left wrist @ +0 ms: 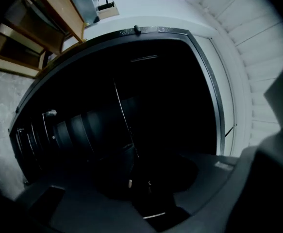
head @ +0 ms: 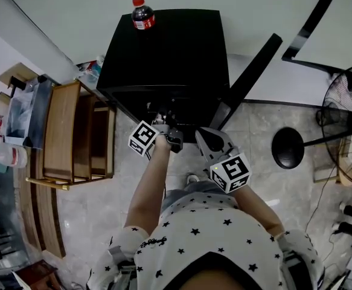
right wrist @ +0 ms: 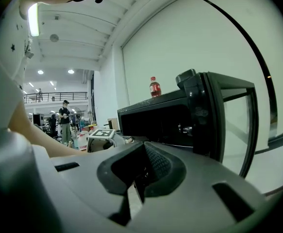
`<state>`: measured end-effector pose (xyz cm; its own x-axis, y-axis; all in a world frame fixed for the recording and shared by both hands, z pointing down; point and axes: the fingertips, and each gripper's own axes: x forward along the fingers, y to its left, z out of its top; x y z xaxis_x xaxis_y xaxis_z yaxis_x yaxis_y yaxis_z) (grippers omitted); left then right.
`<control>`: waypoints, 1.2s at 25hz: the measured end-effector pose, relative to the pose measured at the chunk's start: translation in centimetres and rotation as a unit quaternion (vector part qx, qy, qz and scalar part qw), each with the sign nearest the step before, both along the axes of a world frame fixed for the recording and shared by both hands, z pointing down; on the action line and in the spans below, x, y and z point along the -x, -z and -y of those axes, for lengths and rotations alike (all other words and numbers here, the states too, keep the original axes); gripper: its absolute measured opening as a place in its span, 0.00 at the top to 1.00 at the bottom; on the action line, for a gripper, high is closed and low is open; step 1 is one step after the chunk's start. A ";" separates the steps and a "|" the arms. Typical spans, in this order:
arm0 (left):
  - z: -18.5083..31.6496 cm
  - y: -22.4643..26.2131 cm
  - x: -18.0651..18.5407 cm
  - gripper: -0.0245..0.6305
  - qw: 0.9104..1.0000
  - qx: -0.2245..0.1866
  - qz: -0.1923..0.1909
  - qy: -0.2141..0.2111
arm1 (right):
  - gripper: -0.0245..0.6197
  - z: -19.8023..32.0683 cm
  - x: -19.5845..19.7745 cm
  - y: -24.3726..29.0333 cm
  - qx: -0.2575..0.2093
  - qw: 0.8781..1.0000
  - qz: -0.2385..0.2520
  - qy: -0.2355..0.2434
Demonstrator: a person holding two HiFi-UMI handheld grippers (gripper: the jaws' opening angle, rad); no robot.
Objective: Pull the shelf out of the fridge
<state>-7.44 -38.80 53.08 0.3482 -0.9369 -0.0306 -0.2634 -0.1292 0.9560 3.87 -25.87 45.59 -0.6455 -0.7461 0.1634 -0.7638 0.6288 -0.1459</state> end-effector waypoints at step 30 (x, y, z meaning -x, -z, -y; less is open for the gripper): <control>9.3 -2.7 -1.0 0.92 0.991 0.021 -0.125 0.046 | 0.97 0.8 -1.3 -1.4 0.019 1.000 -0.017 0.000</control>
<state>-6.40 -48.10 55.78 0.2479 -0.9665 -0.0663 -0.0258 -0.0750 0.9968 5.19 -26.64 46.99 -0.6393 -0.7385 0.2142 -0.7684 0.6237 -0.1430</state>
